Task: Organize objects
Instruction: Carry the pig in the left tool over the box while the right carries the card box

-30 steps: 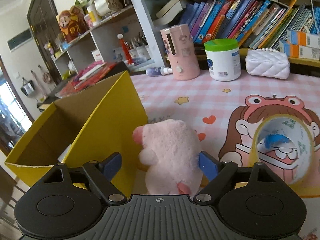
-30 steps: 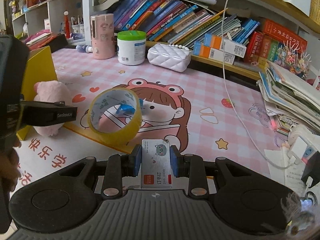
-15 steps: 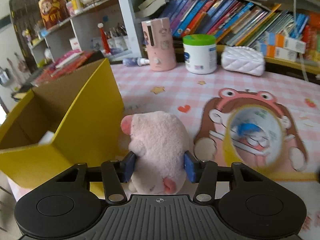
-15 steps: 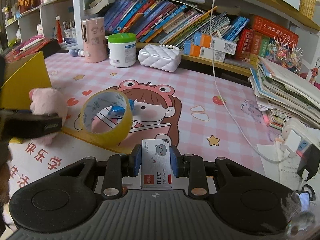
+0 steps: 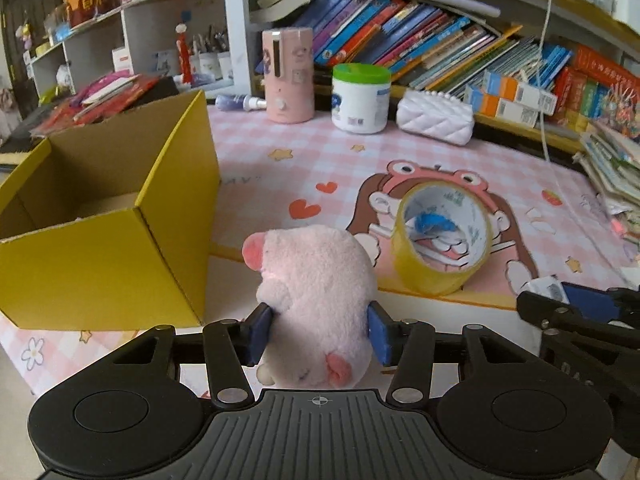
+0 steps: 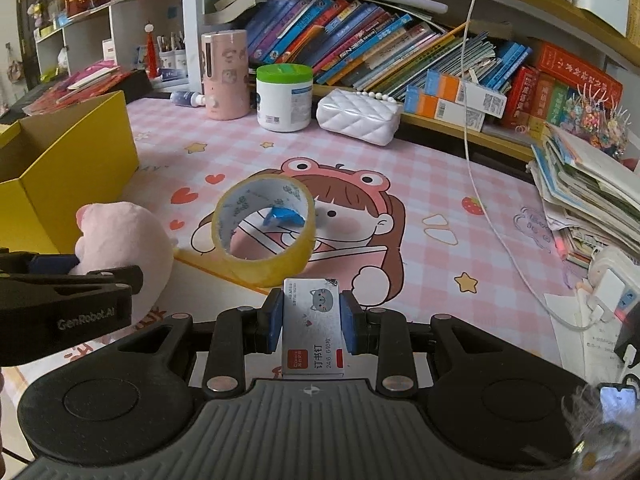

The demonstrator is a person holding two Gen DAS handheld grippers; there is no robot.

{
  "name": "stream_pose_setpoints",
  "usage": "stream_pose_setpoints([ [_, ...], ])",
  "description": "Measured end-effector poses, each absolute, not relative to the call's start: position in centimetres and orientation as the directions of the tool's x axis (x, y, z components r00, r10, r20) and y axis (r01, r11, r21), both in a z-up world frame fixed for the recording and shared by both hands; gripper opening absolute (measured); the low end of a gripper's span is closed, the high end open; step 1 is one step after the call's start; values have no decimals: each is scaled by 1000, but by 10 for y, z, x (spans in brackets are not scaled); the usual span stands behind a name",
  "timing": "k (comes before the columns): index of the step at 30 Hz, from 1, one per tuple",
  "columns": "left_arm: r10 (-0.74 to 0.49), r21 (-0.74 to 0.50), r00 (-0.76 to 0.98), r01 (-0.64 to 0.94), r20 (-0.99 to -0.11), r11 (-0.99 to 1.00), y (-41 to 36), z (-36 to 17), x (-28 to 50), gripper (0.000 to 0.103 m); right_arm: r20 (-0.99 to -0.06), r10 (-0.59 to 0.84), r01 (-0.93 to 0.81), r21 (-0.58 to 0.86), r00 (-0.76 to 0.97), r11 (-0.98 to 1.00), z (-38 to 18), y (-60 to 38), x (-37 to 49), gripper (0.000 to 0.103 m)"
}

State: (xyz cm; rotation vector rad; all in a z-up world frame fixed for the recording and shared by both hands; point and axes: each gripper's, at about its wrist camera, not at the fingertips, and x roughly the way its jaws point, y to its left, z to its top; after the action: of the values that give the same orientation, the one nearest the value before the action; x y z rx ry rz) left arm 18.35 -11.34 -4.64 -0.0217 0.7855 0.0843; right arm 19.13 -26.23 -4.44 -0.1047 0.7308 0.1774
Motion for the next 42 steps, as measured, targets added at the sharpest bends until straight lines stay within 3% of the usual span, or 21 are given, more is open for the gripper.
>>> stream_pose_setpoints([
  [17,26,-15,741,-49,-670,999,-77,-35,137,47,-685,97,-197,-69,722,978,-40,-221,160,28],
  [42,115,12,769,-138,-629,990,65,-12,26,47,-665,188,-311,-71,723,948,-26,-60,59,28],
])
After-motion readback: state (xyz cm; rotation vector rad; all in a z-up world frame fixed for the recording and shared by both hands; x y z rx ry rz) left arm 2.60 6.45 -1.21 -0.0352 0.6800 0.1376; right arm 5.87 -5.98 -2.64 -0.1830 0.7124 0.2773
